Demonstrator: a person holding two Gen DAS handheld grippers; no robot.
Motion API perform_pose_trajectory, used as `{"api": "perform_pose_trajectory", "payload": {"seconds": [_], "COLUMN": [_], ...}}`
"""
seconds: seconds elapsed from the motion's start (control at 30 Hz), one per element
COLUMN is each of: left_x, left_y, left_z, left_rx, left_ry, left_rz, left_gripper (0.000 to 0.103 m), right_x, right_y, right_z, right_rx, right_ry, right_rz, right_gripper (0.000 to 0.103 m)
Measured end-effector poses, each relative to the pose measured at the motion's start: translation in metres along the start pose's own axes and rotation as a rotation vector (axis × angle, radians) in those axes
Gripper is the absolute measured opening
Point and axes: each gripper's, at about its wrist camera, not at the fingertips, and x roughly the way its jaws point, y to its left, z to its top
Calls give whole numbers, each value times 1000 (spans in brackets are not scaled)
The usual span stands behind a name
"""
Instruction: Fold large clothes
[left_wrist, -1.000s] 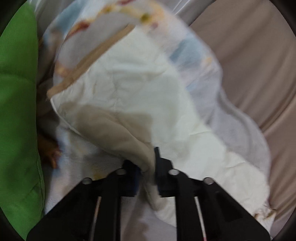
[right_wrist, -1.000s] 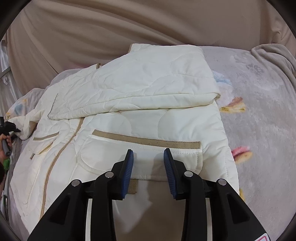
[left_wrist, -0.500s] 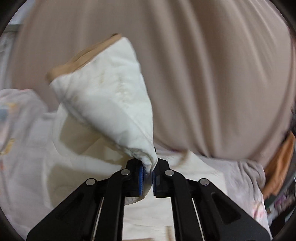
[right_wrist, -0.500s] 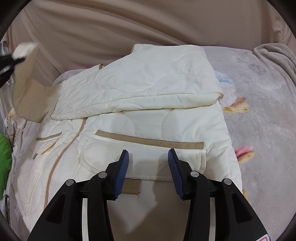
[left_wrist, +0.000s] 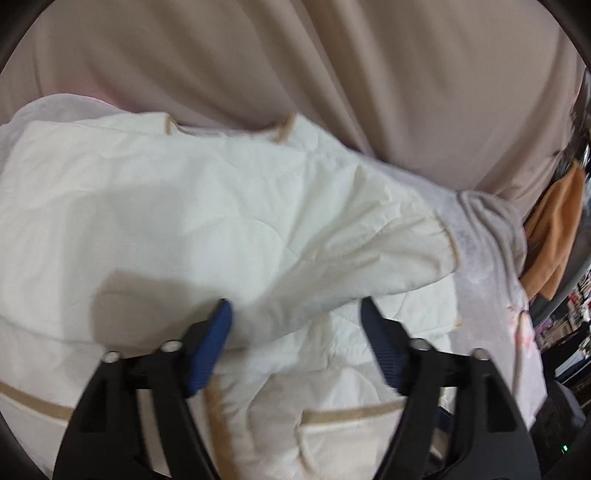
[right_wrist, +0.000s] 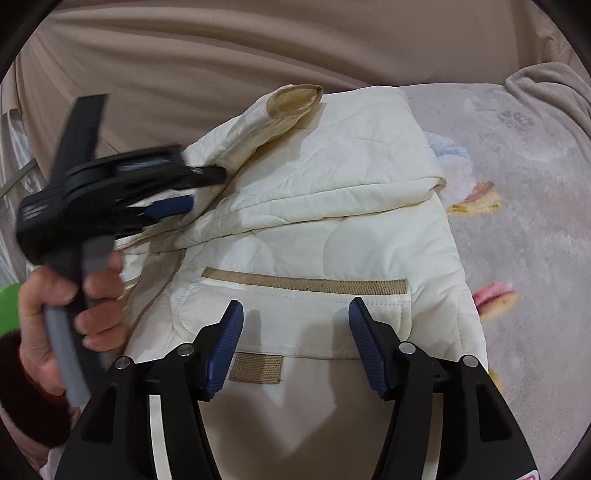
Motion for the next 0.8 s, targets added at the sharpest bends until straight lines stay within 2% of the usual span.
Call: {"api": "perform_pose_trajectory", "payload": {"seconds": [0.03, 0.13, 0.2, 0.33, 0.43, 0.5, 0.6, 0.63, 0.67, 0.7, 0.73, 0.77, 0.8], "left_x": [-11, -44, -56, -73, -83, -80, -68, -65, -62, -61, -63, -64, -64], "left_y": [9, 47, 86, 173, 221, 235, 245, 246, 243, 239, 236, 233, 230], "left_z": [-1, -2, -3, -4, -9, -8, -4, -2, 1, 5, 9, 12, 17], "left_rx": [-12, -66, -153, -389, -552, -605, -627, -626, -624, -615, -607, -596, -579], "left_ry": [-25, -60, -51, -47, -76, -83, -58, -51, -56, -67, -87, -110, -126], "left_rz": [3, 44, 66, 97, 72, 59, 52, 55, 50, 37, 51, 63, 73], "left_gripper": [87, 88, 88, 88, 88, 88, 87, 81, 73, 70, 67, 58, 52], "right_x": [-1, -6, -11, -19, -9, 3, 37, 47, 55, 62, 63, 55, 36], "right_y": [0, -3, -6, -17, -19, -20, -24, -22, -20, -15, -4, 5, 17], "right_z": [0, 2, 7, 35, 70, 87, 110, 113, 116, 120, 125, 130, 134], "right_rx": [3, 31, 68, 163, 182, 204, 276, 285, 286, 277, 251, 222, 168], "right_ry": [-2, -18, -30, -50, -46, -38, -6, 5, 21, 40, 53, 16, -67], "right_rz": [2, 0, 0, 69, 74, 68, 60, 53, 60, 84, 117, 134, 169], "right_gripper": [59, 59, 60, 60, 62, 62, 63, 55, 41, 8, 7, 7, 6]}}
